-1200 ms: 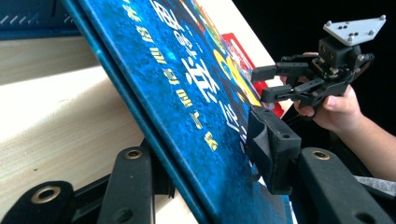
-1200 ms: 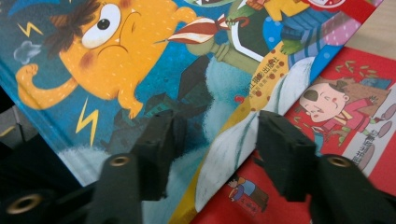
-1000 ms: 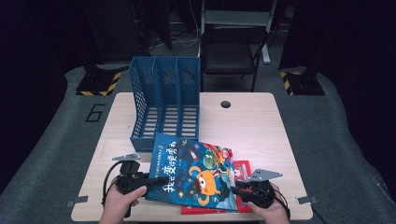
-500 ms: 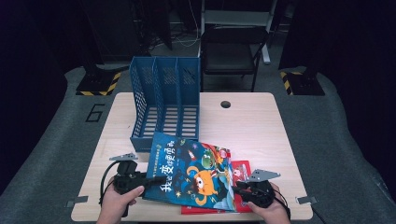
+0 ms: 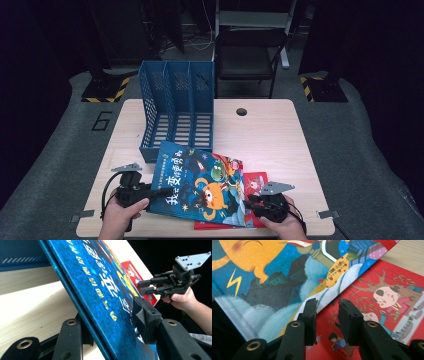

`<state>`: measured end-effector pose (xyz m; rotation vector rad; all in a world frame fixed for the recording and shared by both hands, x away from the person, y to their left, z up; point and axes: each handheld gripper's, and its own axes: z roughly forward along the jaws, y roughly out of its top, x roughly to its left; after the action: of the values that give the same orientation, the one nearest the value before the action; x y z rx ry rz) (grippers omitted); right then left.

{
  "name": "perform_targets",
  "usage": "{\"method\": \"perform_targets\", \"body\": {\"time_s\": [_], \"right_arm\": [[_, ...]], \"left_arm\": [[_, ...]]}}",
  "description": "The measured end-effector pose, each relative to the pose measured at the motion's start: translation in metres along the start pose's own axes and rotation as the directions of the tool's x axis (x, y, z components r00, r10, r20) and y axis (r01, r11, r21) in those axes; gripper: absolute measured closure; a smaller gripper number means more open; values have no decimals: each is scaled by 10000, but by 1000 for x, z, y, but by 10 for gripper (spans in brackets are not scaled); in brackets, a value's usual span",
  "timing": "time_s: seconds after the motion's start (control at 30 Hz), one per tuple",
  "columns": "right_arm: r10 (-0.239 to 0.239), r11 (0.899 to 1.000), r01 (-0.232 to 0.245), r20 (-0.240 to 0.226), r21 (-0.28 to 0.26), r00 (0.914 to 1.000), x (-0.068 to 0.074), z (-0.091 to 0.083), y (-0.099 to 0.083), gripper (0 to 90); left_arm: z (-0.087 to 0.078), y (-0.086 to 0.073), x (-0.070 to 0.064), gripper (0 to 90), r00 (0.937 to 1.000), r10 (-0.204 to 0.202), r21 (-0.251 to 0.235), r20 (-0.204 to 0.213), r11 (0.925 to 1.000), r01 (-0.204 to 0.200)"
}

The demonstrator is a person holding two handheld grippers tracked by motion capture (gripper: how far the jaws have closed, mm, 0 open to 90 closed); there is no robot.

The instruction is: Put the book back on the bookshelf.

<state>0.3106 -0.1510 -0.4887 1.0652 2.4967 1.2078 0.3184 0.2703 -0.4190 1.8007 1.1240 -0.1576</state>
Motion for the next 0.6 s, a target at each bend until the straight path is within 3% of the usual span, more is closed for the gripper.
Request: {"method": "perform_targets", "body": {"time_s": [0.23, 0.37, 0.6], "right_arm": [[-125, 9990, 131, -129, 426, 9998, 6, 8, 11, 672], [-448, 9959, 473, -337, 774, 9984, 10, 15, 20, 673], [-695, 9947, 731, -512, 729, 9963, 19, 24, 25, 666]], "left_arm": [[-8, 4, 5, 555, 9997, -47, 94, -231, 9999, 50], [-13, 8, 7, 553, 9975, -324, -39, -623, 9995, 322], [-22, 15, 10, 572, 9947, -497, -215, -905, 9986, 479]]}}
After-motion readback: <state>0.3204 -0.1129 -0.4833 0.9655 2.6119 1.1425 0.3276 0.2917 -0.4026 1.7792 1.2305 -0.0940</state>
